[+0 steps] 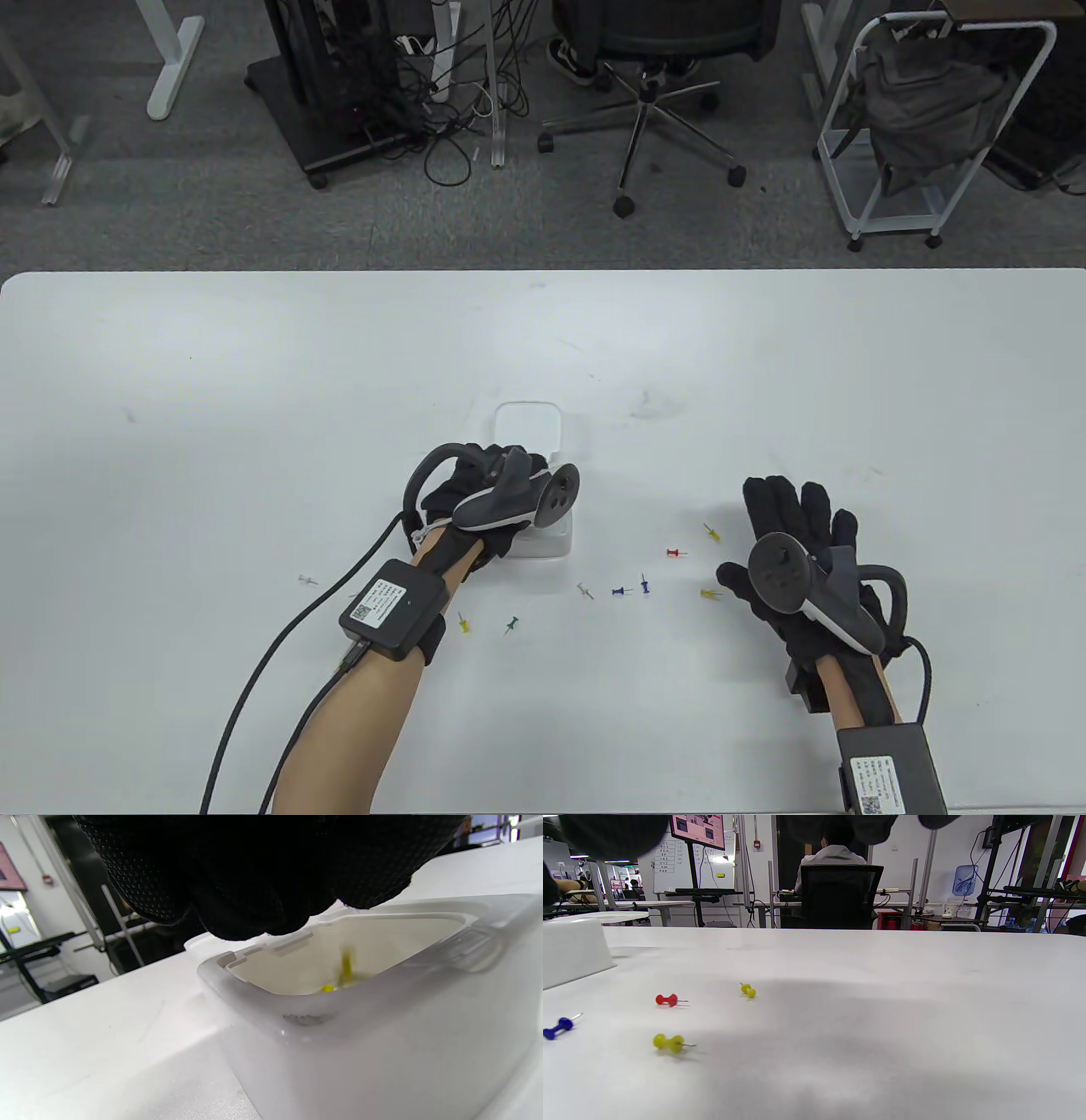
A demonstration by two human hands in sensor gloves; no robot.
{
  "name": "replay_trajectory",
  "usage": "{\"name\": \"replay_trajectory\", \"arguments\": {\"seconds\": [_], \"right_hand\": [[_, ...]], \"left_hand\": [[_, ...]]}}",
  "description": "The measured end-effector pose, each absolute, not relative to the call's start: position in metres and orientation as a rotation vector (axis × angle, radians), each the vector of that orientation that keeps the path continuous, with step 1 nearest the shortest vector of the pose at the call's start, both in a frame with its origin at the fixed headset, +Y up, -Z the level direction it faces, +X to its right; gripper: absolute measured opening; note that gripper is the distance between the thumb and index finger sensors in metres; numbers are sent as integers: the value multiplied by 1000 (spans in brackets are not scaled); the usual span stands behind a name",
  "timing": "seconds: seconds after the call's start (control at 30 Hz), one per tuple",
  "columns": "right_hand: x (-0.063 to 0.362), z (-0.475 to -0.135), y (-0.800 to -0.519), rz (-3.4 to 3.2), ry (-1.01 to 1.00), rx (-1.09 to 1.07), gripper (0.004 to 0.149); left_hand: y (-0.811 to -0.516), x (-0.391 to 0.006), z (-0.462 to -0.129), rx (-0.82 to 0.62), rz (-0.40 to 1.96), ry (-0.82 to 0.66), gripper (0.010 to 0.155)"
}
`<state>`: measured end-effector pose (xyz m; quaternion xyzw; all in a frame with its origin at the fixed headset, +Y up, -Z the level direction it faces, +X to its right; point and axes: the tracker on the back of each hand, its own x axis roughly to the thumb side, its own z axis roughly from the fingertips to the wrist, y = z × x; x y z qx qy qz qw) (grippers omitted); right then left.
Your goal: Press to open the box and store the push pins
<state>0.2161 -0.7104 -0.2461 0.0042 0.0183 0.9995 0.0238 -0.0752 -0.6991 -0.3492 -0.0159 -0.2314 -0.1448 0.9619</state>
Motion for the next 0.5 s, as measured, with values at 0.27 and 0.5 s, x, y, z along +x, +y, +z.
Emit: {"name": "replay_trajectory", "arguments": {"seconds": [0.27, 0.5], "right_hand": [[216, -246, -711, 3094, 61, 11, 90], [216, -246, -710, 3092, 56, 15, 90]], "left_hand": [[-693, -87, -345, -8, -287, -470, 52], [-690, -129, -339, 4, -285, -442, 54]]}}
